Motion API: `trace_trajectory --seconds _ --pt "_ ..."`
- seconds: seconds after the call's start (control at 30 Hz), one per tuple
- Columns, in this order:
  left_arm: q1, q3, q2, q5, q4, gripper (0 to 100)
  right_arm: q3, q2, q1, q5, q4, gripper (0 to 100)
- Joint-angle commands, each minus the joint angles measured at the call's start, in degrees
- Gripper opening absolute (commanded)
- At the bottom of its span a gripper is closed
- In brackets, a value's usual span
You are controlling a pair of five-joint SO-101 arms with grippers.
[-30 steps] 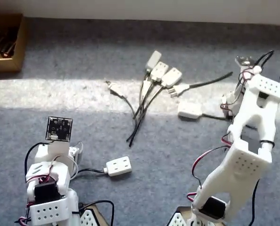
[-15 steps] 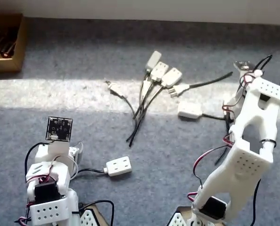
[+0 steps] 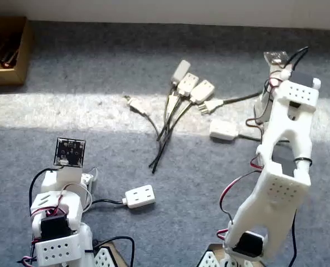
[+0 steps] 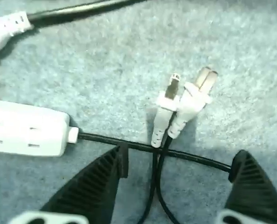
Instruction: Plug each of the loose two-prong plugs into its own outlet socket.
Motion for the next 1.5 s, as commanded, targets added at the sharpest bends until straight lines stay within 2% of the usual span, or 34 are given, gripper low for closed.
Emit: trace_trajectory --seconds 0.0,0.27,0.47,0.53,0.83,1.07,1.47 --pt "0.92 0.13 -0.31 -0.44 -0.97 24 -2.51 0.40 -1.89 -5.89 -1.01 34.0" --pt "0.92 0.13 -0.31 -0.44 -0.97 24 -2.59 8.48 -2.51 -7.56 -0.92 32.6" --pt "3.74 0.75 -0.31 -0.44 -0.88 24 -2.59 4.35 -3.47 -7.56 -0.84 12.1" --pt "4.00 0.92 -0.31 -0.53 -0.97 24 -2.59 2.24 -3.82 -7.56 0.57 9.2" --pt "4.00 1.01 -0.31 -0.53 -0.97 24 -2.24 0.40 -5.76 -7.47 1.27 9.1" --pt "3.91 1.01 -0.31 -0.53 -0.88 24 -0.04 3.03 -3.47 -7.21 -4.70 9.1" --pt "3.91 1.01 -0.31 -0.53 -0.88 24 -4.79 9.19 -2.07 -7.21 -4.62 9.1"
